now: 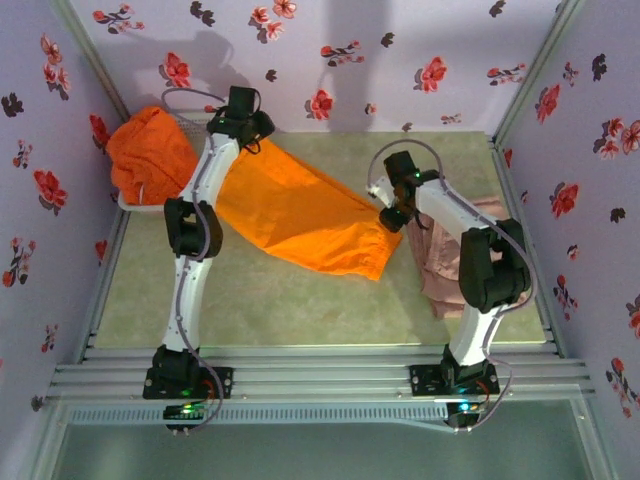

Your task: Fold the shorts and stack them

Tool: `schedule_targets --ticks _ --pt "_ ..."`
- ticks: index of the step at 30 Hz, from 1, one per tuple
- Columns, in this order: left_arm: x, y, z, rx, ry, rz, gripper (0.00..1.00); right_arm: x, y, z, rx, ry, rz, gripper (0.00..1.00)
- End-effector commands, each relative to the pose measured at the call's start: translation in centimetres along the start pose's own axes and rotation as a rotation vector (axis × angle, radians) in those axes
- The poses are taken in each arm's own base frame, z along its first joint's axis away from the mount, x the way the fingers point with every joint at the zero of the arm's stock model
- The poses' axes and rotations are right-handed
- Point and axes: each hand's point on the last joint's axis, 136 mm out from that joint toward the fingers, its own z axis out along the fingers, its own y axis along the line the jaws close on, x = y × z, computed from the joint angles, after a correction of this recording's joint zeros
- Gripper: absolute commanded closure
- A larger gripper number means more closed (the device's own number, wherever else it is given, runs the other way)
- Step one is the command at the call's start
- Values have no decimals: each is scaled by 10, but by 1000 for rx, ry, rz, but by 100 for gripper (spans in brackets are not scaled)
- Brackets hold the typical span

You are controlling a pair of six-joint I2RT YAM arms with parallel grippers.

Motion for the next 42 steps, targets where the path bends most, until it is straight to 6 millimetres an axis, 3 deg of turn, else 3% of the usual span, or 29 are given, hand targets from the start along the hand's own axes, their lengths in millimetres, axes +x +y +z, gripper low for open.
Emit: schedule_targets --ticks 1,3,5,8,10,12,15,17,24,29,33,38,42 --pt "-52 -56 -51 196 -125 37 40 -15 -18 -35 35 -81 193 31" --pt "-57 -69 -79 226 -131 67 26 -32 -6 -62 -24 -228 272 22" --pt "-56 -79 -107 257 -131 104 16 -52 11 -92 -98 -405 354 4" --pt "-45 -82 -144 285 -135 147 6 -73 45 -126 -279 -589 458 1" --pt "-36 -80 -167 306 -146 155 1 -85 64 -136 -409 -645 520 1" --pt "-23 -72 -186 324 -157 151 1 -89 75 -132 -507 -621 608 1" --pt "-7 -59 -215 350 -191 146 1 -86 87 -105 -547 -519 716 1" --pt "6 -49 -228 354 -198 135 1 -79 110 -85 -579 -434 712 1" --pt "40 -16 -237 313 -170 118 1 -47 175 -41 -613 -265 702 1" --pt "57 -2 -230 292 -139 97 1 -6 186 -2 -552 -117 757 1" --pt "69 7 -227 277 -115 85 1 30 183 17 -449 15 737 1" --pt "91 21 -225 216 -73 95 1 66 180 15 -377 139 674 1" --pt "123 39 -220 103 4 137 3 76 174 -6 -353 117 630 1"
